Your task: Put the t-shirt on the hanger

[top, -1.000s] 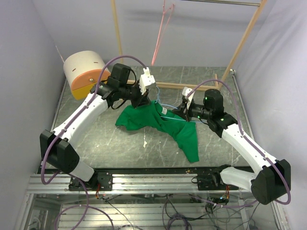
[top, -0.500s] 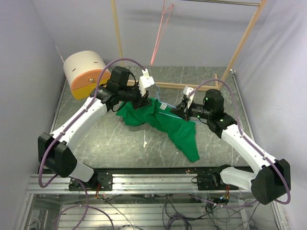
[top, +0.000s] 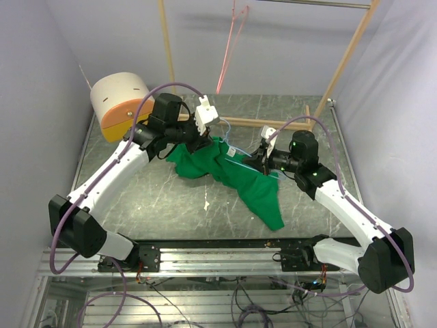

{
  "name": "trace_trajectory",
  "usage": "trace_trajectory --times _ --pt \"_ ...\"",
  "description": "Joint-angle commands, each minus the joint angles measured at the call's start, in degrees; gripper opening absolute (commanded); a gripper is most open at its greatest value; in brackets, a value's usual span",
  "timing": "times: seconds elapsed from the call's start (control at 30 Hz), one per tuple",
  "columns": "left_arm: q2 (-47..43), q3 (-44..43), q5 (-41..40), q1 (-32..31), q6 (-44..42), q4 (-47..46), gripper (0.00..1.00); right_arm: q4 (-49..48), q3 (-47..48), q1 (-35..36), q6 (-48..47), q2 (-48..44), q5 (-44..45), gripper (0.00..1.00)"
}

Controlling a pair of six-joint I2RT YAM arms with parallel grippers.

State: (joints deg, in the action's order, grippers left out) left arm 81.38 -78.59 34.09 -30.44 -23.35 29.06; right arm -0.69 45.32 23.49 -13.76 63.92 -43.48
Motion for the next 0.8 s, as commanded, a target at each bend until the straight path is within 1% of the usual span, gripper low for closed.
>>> trace_trajectory --times 0.0,0.3,0.5,0.63,0.73,0.77 --pt "-2.59 -2.65 0.1 -0.32 -1.35 -0.23 0.16 -3.18 -1.05 0.61 0.49 -1.43 -0.26 0.0" --pt "-2.69 -1.04 1.77 -0.3 -1.78 0.35 0.16 -3.96 -0.38 0.62 0.82 -1.25 -1.15 0.0" --pt "-2.0 -0.9 4.3 -0.27 -2.52 1.05 0.16 -5.94 -0.68 0.6 1.72 -1.49 -2.12 0.0" --pt "-1.63 -0.75 3.31 -0.3 -3.5 1.29 0.17 -8.37 -1.32 0.66 3.05 -1.31 -3.51 0.0" --pt "-1.64 0.01 1.69 -0.27 -3.11 -0.22 0.18 -8.67 -1.18 0.6 3.15 -0.66 -4.5 0.0" --pt "-1.63 0.32 1.16 -0.32 -2.87 -1.12 0.2 -8.22 -1.01 0.6 2.93 -0.51 -4.77 0.0"
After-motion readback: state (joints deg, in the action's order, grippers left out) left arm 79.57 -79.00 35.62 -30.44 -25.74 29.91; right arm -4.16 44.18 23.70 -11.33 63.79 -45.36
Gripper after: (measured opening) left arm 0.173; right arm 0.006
